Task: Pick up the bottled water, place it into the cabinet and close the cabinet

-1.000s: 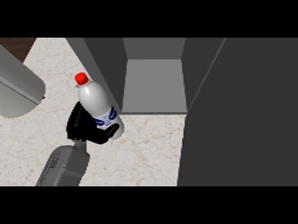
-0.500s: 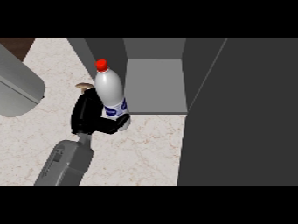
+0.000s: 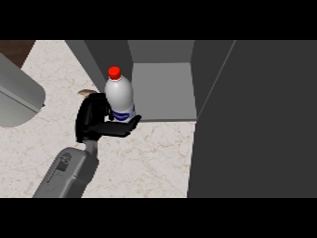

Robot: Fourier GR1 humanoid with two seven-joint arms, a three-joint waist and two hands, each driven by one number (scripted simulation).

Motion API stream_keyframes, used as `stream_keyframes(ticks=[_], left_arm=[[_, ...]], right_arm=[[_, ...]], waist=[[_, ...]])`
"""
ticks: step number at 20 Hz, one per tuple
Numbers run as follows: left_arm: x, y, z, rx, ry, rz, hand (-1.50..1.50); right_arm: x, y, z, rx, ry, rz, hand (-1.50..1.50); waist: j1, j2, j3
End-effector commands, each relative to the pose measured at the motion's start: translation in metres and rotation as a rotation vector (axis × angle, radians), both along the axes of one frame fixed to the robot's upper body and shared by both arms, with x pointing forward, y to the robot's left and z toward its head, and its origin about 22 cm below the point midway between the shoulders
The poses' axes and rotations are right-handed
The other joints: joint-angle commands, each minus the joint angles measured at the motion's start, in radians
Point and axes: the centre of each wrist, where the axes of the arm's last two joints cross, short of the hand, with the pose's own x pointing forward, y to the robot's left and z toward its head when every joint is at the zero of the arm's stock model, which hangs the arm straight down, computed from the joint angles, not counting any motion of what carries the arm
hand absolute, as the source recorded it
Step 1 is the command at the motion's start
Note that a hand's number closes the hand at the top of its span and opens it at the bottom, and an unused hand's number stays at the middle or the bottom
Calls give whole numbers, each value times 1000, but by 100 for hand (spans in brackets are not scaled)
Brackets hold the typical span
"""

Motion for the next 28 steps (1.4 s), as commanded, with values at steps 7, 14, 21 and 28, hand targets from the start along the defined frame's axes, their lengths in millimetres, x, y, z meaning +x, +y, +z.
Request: stream_keyframes(ticks=[7,14,21,28], left_arm=[[47,-69,70,122,-157,-6,150],[48,-56,65,246,-134,72,150],[52,-35,53,318,-120,154,150],[55,-16,42,497,-111,232,150]], right_arm=[[8,8,4,10,-10,37,-150],[9,4,-2,-1,-1,55,-150],[8,4,-2,-1,8,78,-150],[11,4,-4,-10,-6,103,-150]], waist=[[-73,18,2],[-97,22,4],[-107,27,2],[-112,29,2]])
